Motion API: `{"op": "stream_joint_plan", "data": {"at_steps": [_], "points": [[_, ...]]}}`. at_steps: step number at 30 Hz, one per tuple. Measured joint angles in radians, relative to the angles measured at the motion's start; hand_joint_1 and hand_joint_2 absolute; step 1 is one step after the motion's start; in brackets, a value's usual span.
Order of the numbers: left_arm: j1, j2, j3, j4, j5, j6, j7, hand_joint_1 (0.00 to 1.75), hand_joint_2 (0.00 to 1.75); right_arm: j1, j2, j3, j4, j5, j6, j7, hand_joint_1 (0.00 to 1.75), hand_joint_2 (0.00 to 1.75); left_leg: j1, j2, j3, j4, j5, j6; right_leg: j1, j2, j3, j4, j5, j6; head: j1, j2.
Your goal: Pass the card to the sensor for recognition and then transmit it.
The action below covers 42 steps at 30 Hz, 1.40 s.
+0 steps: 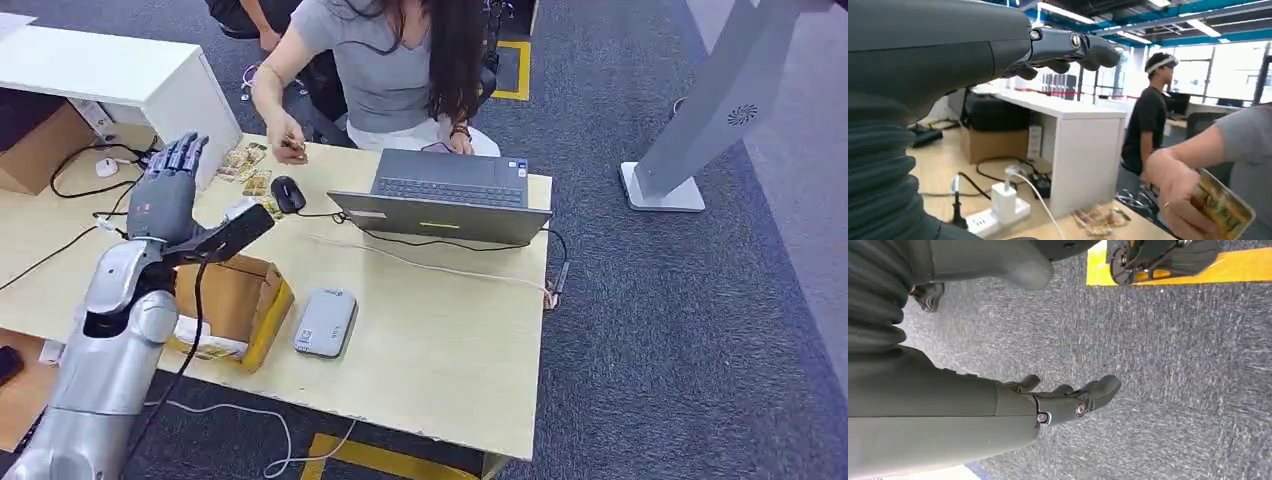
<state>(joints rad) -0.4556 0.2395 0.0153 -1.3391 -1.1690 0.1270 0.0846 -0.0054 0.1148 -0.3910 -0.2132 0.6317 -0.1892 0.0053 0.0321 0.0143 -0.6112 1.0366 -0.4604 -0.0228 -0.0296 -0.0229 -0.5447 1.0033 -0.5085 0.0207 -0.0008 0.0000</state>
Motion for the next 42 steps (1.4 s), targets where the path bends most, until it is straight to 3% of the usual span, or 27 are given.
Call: {"op": "stream_joint_plan", "data": {"at_steps": [11,12,13,32,42], "points": [[-0.110,0.071,-0.073,0.147,-0.280,0.010,0.166,0.00,1.75,-0.004,0.006,0.020,0.005,0.059,0.016,0.044,0.00,1.75,0.000,0.000,0.000,0.000,0.000,0.000,0.000,0.000,0.000,0.000,0.000,0.000,0.000,0.000],[-0.115,0.073,-0.077,0.153,-0.285,0.010,0.168,1.10,1.75,-0.005,0.006,0.020,0.005,0.059,0.016,0.046,0.00,1.75,0.000,0.000,0.000,0.000,0.000,0.000,0.000,0.000,0.000,0.000,0.000,0.000,0.000,0.000],[-0.118,0.076,-0.081,0.161,-0.285,0.011,0.169,1.75,1.75,-0.005,0.006,0.020,0.005,0.059,0.016,0.047,0.00,1.75,0.000,0.000,0.000,0.000,0.000,0.000,0.000,0.000,0.000,0.000,0.000,0.000,0.000,0.000],[-0.122,0.085,-0.089,0.206,-0.235,0.012,0.159,1.75,1.75,-0.005,0.006,0.029,0.006,0.074,0.018,0.045,0.00,1.75,0.000,0.000,0.000,0.000,0.000,0.000,0.000,0.000,0.000,0.000,0.000,0.000,0.000,0.000],[-0.080,0.069,-0.107,0.171,-0.188,0.055,0.093,1.75,1.75,-0.005,0.006,0.038,0.007,0.077,0.021,0.045,0.00,1.75,0.000,-0.001,0.000,0.000,0.000,0.000,0.000,0.000,0.000,0.000,0.000,0.000,0.000,0.000]]}}
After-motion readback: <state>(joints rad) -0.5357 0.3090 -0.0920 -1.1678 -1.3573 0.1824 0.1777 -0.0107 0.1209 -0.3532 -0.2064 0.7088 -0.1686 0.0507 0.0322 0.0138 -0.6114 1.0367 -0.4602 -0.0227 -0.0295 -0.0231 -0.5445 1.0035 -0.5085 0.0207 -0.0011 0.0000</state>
